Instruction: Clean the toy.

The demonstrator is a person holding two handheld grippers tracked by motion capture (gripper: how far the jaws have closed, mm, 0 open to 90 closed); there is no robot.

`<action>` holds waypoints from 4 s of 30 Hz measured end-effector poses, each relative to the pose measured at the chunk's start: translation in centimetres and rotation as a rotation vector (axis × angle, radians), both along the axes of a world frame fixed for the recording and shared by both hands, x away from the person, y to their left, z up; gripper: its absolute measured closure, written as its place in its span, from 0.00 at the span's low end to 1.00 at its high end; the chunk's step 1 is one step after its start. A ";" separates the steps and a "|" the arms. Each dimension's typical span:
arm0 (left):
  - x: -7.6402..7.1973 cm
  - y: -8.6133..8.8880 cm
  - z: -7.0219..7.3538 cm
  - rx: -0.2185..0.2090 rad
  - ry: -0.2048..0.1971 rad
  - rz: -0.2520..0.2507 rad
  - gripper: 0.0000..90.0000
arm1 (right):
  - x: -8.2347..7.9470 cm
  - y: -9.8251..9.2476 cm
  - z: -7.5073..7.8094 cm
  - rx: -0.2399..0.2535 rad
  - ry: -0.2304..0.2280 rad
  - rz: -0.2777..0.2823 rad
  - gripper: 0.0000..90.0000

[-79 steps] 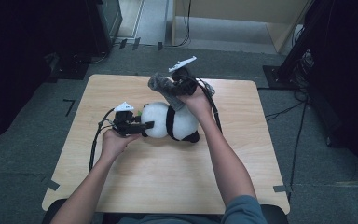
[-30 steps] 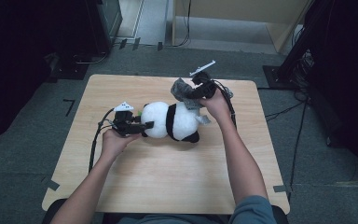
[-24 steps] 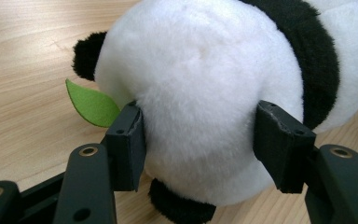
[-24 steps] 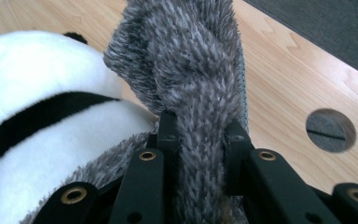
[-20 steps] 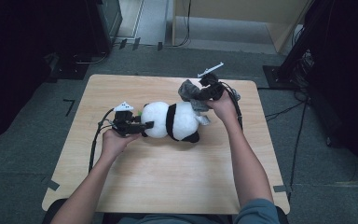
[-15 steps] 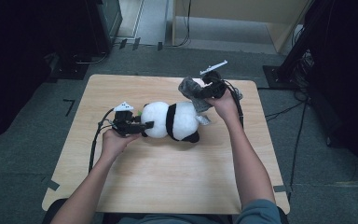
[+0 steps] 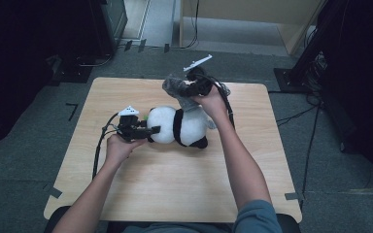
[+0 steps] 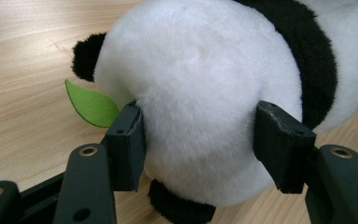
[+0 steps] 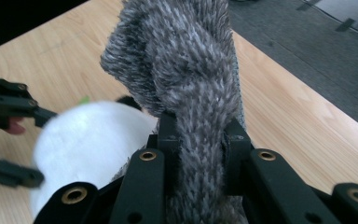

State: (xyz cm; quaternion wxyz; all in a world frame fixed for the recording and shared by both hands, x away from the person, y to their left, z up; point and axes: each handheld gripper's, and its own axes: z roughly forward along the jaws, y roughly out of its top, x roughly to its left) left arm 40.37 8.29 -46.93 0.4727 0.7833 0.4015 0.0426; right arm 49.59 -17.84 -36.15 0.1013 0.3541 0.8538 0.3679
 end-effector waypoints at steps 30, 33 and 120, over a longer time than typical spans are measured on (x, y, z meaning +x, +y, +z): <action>-0.1 -0.1 0.0 0.001 -0.005 0.005 0.44 | 0.2 1.7 -2.7 -0.034 0.092 0.051 0.84; -0.1 -0.1 0.0 0.003 -0.003 0.004 0.44 | 0.1 0.4 -2.7 -0.031 0.080 0.034 0.84; -0.2 -0.1 0.0 0.008 0.001 0.013 0.45 | -5.6 1.7 -2.2 0.002 0.018 0.086 0.84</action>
